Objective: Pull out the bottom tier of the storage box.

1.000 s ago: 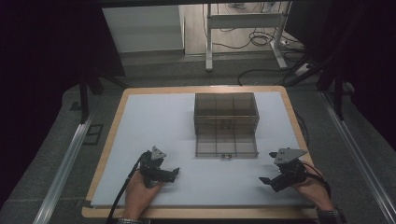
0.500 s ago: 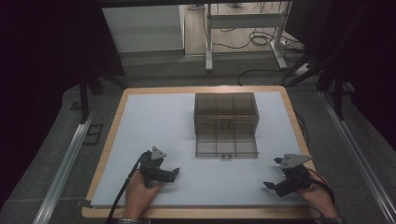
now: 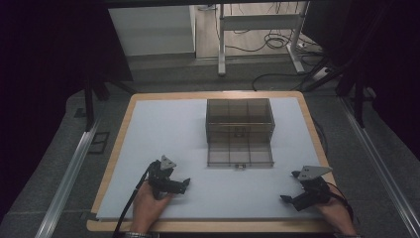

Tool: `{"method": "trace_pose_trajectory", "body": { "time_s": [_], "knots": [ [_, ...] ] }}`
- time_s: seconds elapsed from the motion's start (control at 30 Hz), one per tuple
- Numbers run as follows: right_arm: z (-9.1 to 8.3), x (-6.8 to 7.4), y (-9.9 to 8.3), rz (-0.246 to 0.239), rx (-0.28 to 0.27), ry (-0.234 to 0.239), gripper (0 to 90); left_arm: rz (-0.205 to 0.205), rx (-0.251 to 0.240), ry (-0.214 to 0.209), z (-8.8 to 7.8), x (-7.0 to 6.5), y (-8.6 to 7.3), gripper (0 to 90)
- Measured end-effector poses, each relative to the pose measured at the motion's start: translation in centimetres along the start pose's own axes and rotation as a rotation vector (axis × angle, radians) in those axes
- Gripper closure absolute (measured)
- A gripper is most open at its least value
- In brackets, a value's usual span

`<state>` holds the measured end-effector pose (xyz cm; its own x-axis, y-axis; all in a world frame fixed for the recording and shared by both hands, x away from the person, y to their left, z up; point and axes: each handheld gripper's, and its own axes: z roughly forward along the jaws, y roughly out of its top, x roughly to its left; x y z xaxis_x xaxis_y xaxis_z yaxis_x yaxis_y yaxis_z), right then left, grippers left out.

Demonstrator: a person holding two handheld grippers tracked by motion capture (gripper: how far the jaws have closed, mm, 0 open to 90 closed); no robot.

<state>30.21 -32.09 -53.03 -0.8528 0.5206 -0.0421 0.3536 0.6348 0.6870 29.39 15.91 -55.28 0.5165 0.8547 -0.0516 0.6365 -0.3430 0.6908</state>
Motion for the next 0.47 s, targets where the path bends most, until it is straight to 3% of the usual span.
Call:
{"method": "trace_pose_trajectory", "body": {
  "time_s": [0.47],
  "knots": [
    [0.02, 0.00, -0.07, 0.000, -0.005, 0.001, 0.9, 0.000, 0.000, 0.000, 0.00, -0.02, 0.00, 0.0]
  ]
}}
